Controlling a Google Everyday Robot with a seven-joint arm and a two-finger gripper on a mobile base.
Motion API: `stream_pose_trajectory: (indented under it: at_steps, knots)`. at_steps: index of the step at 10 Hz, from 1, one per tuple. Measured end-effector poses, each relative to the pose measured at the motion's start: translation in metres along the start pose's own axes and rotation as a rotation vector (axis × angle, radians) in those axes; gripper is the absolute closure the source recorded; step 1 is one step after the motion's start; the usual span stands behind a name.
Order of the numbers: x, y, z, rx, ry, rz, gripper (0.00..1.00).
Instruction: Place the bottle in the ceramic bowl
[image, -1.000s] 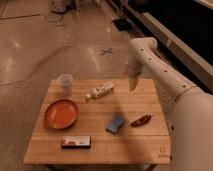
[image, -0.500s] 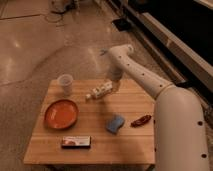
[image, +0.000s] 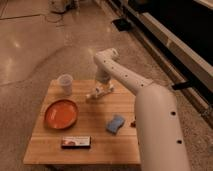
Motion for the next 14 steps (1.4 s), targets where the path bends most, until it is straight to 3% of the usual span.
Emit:
stream_pose_trajectory:
  at_steps: [3, 7, 10, 13, 14]
  knots:
    - [0.002, -0.016, 0.021, -0.037, 0.043, -0.026, 0.35]
    - [0.013, -0.011, 0.043, -0.141, 0.086, -0.025, 0.39]
    - [0.015, -0.003, 0.051, -0.194, 0.094, -0.027, 0.68]
    - [0.006, 0.001, 0.051, -0.209, 0.065, -0.031, 0.96]
    - [-0.002, 0.0, 0.045, -0.199, 0.043, -0.039, 1.0]
